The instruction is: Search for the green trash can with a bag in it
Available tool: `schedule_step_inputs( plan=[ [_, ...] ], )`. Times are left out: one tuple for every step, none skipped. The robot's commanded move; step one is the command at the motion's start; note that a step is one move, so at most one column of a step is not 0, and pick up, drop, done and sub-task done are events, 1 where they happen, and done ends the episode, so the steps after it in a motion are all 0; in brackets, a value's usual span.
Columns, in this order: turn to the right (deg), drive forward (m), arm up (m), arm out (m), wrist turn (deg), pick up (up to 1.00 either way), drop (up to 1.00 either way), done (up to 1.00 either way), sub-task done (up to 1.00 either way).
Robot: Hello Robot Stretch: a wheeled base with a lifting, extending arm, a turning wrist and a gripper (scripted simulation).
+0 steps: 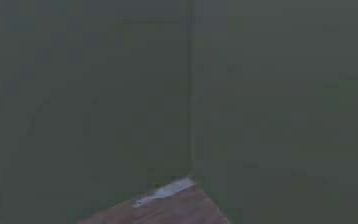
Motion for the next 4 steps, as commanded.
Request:
schedule_step_inputs(
  plan=[
    [-45.0,0.0,0.0,0.0,0.0,0.0,0.0,0.0,0.0],
    [-45.0,0.0,0.0,0.0,0.0,0.0,0.0,0.0,0.0],
    [-45.0,0.0,0.0,0.0,0.0,0.0,0.0,0.0,0.0],
    [-9.0,0.0,0.0,0.0,0.0,0.0,0.0,0.0,0.0]
  ],
)
